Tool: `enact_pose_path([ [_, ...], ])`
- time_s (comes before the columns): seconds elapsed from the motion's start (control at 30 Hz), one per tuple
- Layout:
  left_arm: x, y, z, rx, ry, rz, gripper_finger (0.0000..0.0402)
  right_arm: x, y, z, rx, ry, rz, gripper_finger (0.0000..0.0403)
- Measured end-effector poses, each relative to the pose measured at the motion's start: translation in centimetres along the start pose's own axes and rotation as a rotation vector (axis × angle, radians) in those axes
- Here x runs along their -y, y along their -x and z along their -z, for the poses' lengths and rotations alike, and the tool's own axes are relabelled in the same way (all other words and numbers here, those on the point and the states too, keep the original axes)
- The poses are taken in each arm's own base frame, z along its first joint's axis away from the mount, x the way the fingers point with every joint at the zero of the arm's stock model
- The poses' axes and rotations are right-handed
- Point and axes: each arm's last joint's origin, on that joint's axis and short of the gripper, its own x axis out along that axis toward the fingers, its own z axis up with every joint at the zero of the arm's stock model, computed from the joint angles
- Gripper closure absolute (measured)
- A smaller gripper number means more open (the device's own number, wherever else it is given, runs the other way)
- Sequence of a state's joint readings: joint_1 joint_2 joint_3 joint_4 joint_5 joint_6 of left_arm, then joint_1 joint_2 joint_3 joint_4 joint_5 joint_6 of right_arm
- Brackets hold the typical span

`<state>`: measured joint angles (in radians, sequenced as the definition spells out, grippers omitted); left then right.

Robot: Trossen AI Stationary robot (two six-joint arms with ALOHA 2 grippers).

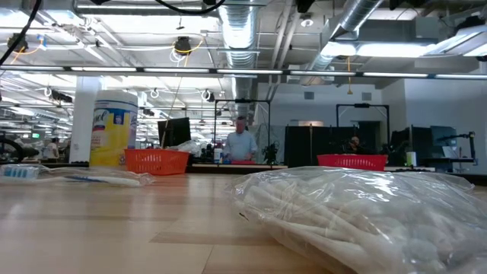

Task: Pick & Place Travel size toiletries
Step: Put the left nail cutter into green bin

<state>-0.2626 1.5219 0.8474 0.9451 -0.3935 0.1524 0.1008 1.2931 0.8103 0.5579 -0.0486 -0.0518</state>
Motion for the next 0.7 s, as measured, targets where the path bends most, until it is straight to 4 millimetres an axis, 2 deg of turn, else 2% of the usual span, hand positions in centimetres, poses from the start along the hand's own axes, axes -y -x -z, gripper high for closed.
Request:
enact_pose_path([
  [0.37, 0.15, 0.06, 0.15, -0.018, -0.007, 0.006, 0.0400, -0.29, 0.08, -0.18, 0.008, -0.001, -0.013, 0.0126],
  [0.5, 0.13, 0.07, 0.28, -0.032, -0.012, -0.007, 0.0400, -0.31, 0.09, -0.17, 0.006, -0.001, -0.013, 0.0151],
  [0.7, 0.13, 0.07, 0.33, -0.037, -0.014, -0.007, 0.0400, -0.30, 0.08, -0.13, 0.002, 0.008, -0.014, 0.0216],
])
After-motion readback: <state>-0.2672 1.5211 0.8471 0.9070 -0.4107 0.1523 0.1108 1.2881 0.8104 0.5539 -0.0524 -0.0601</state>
